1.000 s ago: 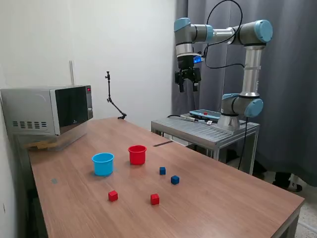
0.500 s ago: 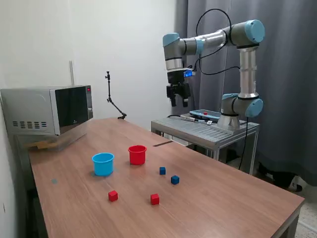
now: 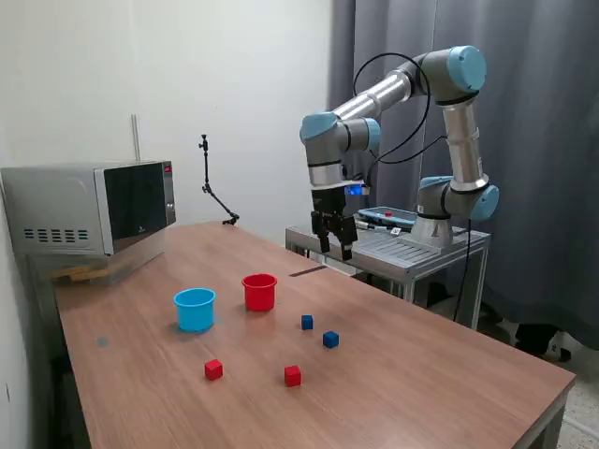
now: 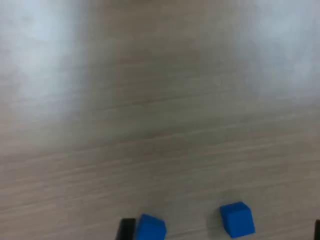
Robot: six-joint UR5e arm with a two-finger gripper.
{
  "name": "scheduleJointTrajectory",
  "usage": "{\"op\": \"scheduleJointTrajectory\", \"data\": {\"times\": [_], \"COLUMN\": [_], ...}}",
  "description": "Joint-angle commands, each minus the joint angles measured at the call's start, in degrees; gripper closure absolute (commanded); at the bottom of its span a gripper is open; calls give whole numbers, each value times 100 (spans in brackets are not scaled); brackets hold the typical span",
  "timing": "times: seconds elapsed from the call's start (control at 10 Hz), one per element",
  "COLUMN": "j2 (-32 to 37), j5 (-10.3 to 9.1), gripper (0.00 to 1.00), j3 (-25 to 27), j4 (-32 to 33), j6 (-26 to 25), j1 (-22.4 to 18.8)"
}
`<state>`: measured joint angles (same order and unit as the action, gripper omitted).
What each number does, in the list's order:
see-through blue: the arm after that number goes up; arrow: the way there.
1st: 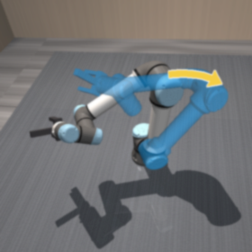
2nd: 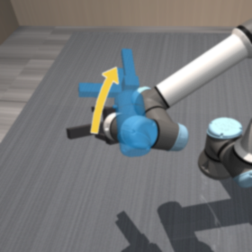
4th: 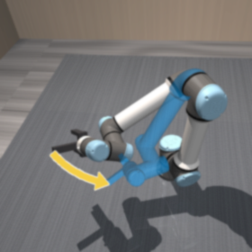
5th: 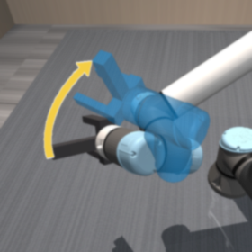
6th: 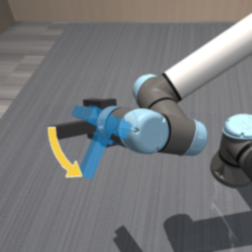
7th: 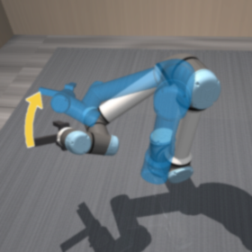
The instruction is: Place red objects in the red bin, and blue objects in the blue bin.
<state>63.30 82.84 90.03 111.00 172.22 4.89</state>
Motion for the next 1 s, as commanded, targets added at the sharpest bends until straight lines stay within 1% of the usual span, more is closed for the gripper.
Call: {"op": "scheduleJointTrajectory", "data": {"times": [0.0, 0.2, 0.3, 0.4, 0.5, 0.6, 0.7, 0.8, 0.9], "j2": [-598, -854, -924, -951, -1091, -1170, -1197, -1206, -1206], "j5": [109, 101, 101, 153, 345, 408, 417, 504, 688], "gripper": [0, 0, 0, 0, 0, 0, 0, 0, 0], "j3": [-353, -459, -486, -495, -530, -521, -469, -416, -285], "j4": [167, 596, 650, 799, 861, 862, 862, 862, 862], "j6": [-627, -1119, -1234, -1479, -1812, -1832, -1850, -1920, -2112], "j1": [-225, -278, -278, -270, -243, -217, -138, -33, 29]}}
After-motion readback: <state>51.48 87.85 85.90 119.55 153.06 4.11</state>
